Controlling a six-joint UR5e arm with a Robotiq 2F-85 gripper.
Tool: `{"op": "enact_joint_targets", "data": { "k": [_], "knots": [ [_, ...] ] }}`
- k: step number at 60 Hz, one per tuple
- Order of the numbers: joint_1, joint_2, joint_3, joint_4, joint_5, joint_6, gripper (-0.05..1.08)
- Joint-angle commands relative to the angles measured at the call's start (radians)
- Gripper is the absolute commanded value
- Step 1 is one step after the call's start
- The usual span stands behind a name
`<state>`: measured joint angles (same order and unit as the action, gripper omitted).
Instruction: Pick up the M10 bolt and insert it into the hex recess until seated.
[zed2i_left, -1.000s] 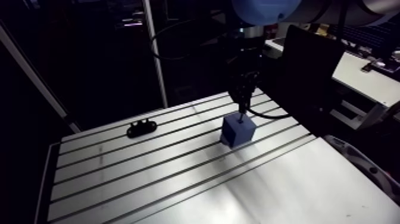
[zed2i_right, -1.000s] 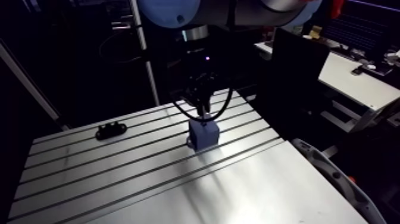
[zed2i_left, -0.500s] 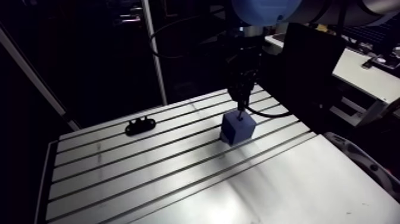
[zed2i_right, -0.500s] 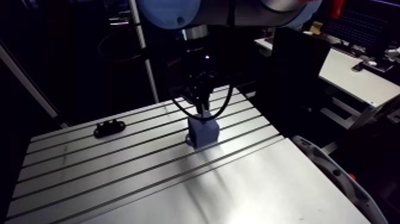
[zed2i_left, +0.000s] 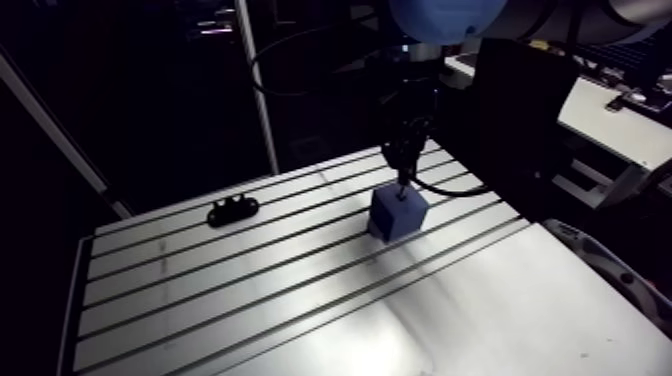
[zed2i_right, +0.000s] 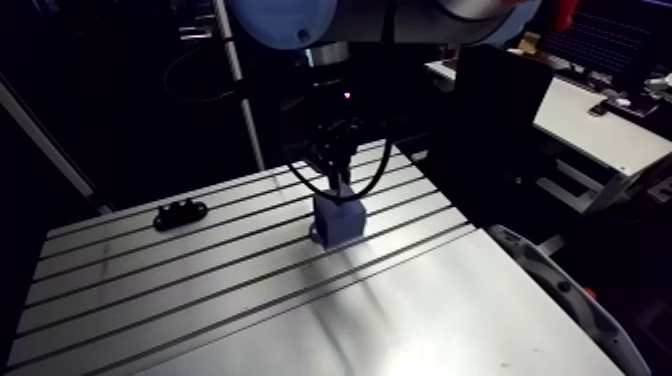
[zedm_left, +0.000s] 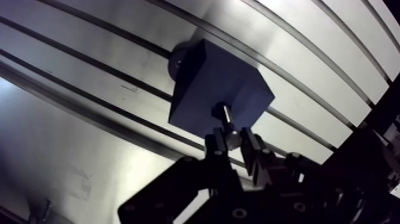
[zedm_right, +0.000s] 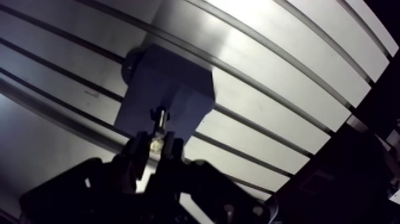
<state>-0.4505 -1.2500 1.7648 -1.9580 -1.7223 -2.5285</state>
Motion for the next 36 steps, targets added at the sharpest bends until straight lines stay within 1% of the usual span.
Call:
{"op": "enact_joint_targets", "data": {
  "k": [1,36],
  "knots": [
    [-0.002,0.001,0.000,0.000,0.000,-0.001,1.01],
    [-0.001,0.001,0.005,0.000,0.000,0.000,1.01]
  ]
}}
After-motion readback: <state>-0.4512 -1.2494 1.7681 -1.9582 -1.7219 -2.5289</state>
